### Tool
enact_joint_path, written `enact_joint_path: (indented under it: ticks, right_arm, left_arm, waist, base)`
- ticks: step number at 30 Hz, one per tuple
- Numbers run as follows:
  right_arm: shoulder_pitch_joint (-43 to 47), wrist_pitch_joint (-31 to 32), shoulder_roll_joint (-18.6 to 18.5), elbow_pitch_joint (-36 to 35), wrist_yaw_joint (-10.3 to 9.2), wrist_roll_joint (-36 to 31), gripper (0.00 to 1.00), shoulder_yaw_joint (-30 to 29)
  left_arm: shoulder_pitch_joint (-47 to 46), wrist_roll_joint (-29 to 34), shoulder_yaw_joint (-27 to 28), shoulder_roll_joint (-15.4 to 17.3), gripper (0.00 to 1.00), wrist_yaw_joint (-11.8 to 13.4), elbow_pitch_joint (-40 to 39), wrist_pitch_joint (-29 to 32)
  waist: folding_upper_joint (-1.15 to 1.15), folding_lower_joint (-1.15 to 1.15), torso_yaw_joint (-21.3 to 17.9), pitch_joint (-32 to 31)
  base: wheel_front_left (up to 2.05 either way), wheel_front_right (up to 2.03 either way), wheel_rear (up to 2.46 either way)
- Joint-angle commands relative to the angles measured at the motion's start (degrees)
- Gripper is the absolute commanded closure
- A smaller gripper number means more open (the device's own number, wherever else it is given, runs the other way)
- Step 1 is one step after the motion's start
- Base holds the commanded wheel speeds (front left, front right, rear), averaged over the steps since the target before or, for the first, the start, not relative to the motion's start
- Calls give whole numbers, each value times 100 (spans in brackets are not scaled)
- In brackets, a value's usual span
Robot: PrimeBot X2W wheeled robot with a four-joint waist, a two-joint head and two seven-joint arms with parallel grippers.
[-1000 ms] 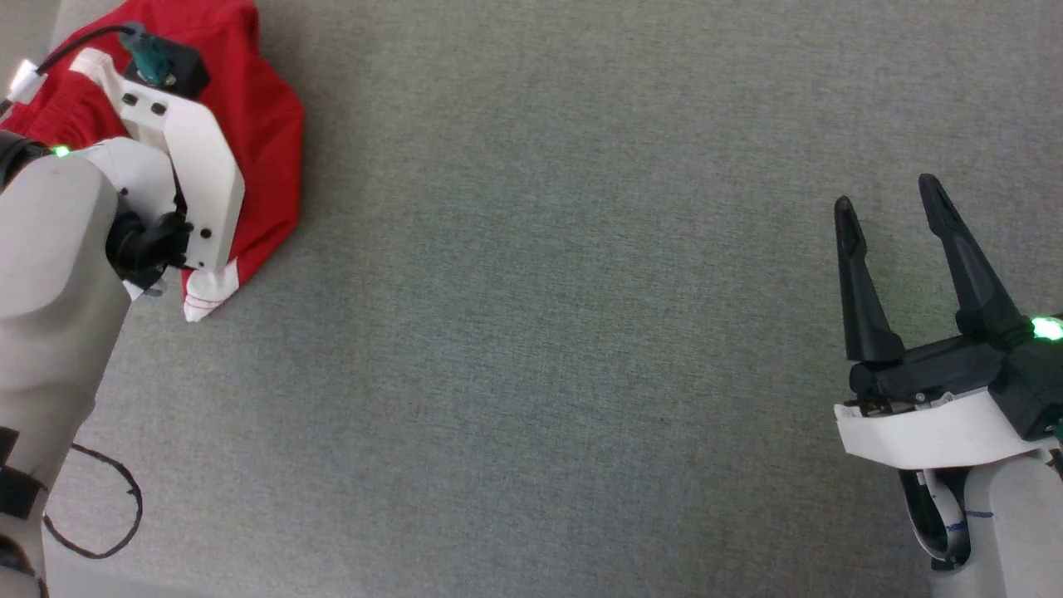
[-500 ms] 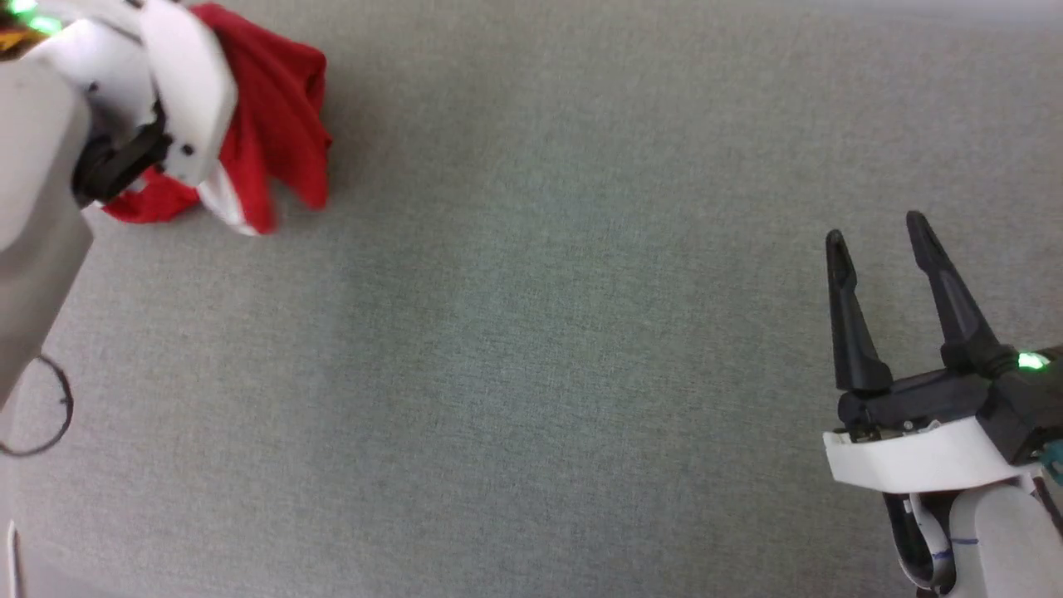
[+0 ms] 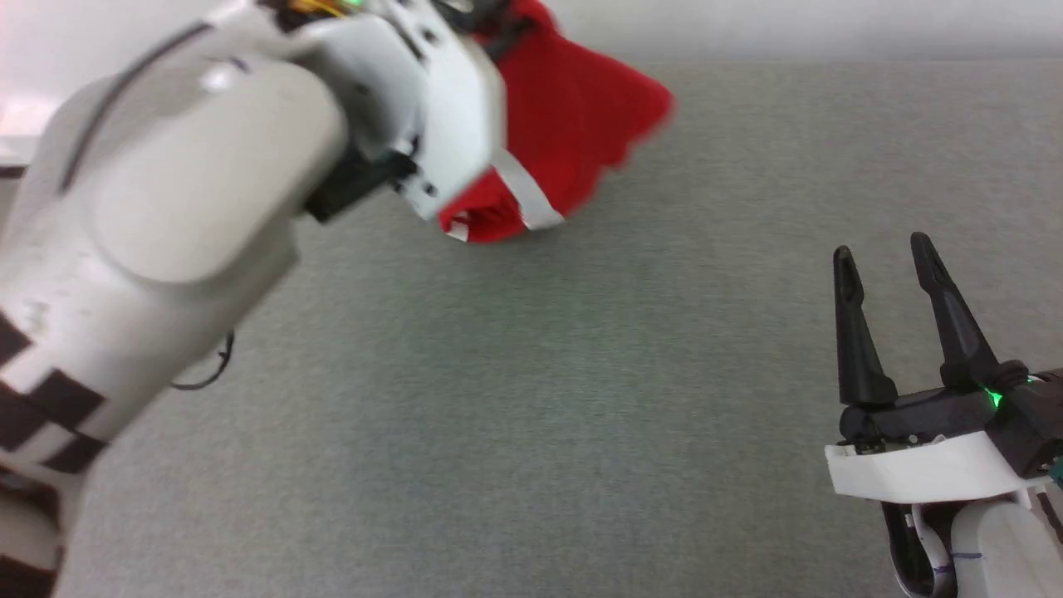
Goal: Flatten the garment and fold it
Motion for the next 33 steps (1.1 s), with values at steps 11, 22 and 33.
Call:
enact_joint_path:
  ticks: [11, 22, 33]
  right_arm:
    - [141, -26, 16, -40, -11, 284, 0, -190]
    - [143, -26, 17, 16, -11, 289, 0, -125]
    - [553, -26, 17, 41, -11, 124, 0, -237]
  left_arm:
    - [1839, -209, -896, -1271, 100, -1, 478, -761]
    - [3504, 513, -935, -1768, 17, -1, 302, -338]
    - [3169, 1010, -151, -1704, 0, 871, 358, -3055]
  waist:
    - [0, 1, -1443, -4]
    - [0, 1, -1311, -48]
    - [0, 1, -674, -777]
  base:
    - [0, 0, 0]
    - [0, 0, 0]
    - [0, 0, 0]
